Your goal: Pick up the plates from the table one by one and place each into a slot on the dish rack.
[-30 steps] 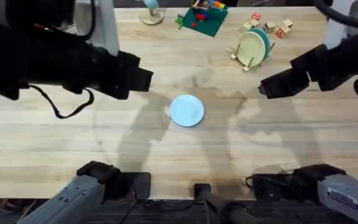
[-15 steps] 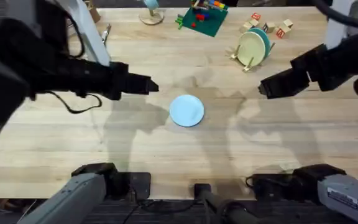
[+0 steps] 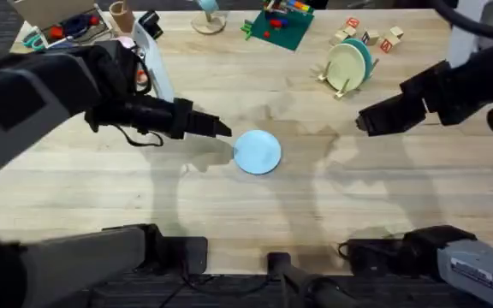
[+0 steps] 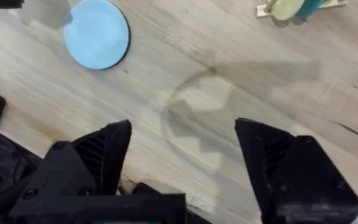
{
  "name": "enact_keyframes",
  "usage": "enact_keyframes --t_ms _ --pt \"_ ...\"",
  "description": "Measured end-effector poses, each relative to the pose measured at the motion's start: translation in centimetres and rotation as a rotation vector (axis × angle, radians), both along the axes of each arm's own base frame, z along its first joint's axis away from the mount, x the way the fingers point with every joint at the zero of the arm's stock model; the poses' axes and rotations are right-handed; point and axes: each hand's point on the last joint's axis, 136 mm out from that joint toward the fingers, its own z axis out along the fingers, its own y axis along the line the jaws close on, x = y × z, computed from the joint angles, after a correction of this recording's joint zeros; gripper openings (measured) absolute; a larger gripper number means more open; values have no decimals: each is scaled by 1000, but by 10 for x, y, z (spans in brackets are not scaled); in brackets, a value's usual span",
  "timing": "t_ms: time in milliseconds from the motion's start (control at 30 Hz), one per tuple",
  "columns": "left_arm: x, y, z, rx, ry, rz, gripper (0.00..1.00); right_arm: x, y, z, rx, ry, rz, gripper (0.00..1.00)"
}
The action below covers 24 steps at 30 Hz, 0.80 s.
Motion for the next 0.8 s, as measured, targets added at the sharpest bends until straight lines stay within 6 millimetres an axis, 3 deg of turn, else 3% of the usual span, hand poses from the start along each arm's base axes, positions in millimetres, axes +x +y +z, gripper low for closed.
enact_keyframes --t_ms 167,467,800 --pt "6 -3 -17 -12 2 -39 41 0 0 0 0 0 0 996" --pt "6 -28 -49 -18 -8 -173 41 0 0 0 0 0 0 995" --pt "14 -30 -59 -14 -50 -186 41 0 -1 0 -3 -1 -1 996"
